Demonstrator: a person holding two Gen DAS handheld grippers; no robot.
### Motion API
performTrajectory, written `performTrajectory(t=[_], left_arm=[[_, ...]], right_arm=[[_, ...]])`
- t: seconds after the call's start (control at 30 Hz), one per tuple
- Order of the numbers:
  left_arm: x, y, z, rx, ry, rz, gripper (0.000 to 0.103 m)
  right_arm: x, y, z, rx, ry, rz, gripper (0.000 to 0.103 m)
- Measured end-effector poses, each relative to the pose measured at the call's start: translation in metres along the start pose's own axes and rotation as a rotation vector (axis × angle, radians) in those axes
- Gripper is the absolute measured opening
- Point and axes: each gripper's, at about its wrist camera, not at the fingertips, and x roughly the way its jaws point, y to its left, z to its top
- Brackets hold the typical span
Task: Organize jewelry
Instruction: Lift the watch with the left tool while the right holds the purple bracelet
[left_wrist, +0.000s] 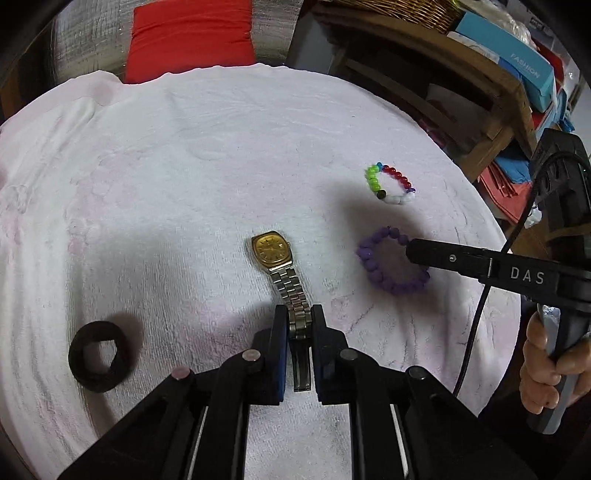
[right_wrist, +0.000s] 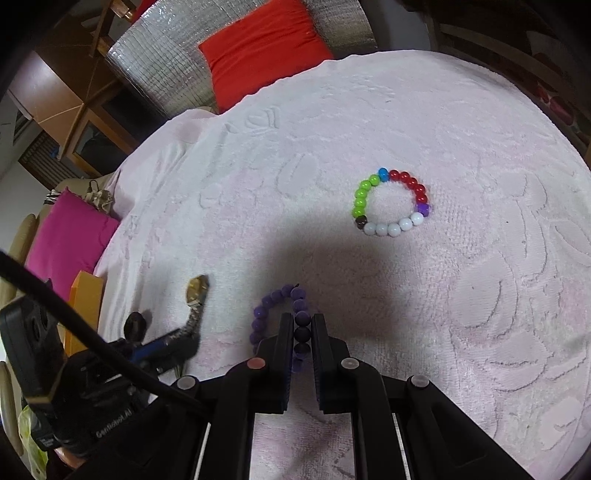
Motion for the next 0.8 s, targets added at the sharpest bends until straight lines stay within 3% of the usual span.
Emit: performTrajectory(t=[0.13,0.17,0.2,0.23,0.3,0.33,0.37,0.4,0.43,0.57,0.8], left_arm=[[0.004,-0.001,0.001,0.007,0.014,0.047,0.013],[0.004,-0.005,0.001,0.023,0.010,0.059,0.020],[0.005,-0.008,0.001,0.036,0.007,0.066,0.036],[0.005,-0.009,0.000,0.043,0.005,0.068,0.043],[0.008,-0.014,-0.001,0.059,0.000,0.076,0.046],[0.009,-0.015,-0.001,0.069,-0.003,0.083,0.046],[0.011,-0.016,0.000,0.074,-0.005,0.091,0.036],[0.012,-0.017,0.001,0.078,-0.008,0.106,0.016],[0.012,-0.015,0.001,0.075,-0.009,0.106,0.012],[0.006,-0.007,0.002,0.045,-0.016,0.098,0.012],[-0.021,-0.001,0.005,0.026,-0.106,0.096,0.012]], right_arm=[[0.001,0.000,-0.001,0.000,0.005,-0.003,0.011],[0.002,-0.001,-0.001,0.005,0.008,-0.004,0.011],[0.002,-0.002,-0.001,0.007,0.011,-0.005,0.011],[0.003,-0.003,-0.002,0.007,0.014,-0.006,0.011],[0.005,-0.003,-0.001,0.012,0.022,-0.002,0.013],[0.006,-0.003,-0.001,0.015,0.026,0.000,0.013],[0.007,-0.003,-0.001,0.018,0.032,0.002,0.013],[0.008,-0.002,-0.002,0.016,0.037,0.001,0.014],[0.009,-0.002,-0.003,0.013,0.041,0.000,0.014],[0.011,0.004,-0.004,-0.019,0.033,-0.008,0.012],[-0.004,0.017,-0.002,-0.059,-0.038,0.012,0.011]])
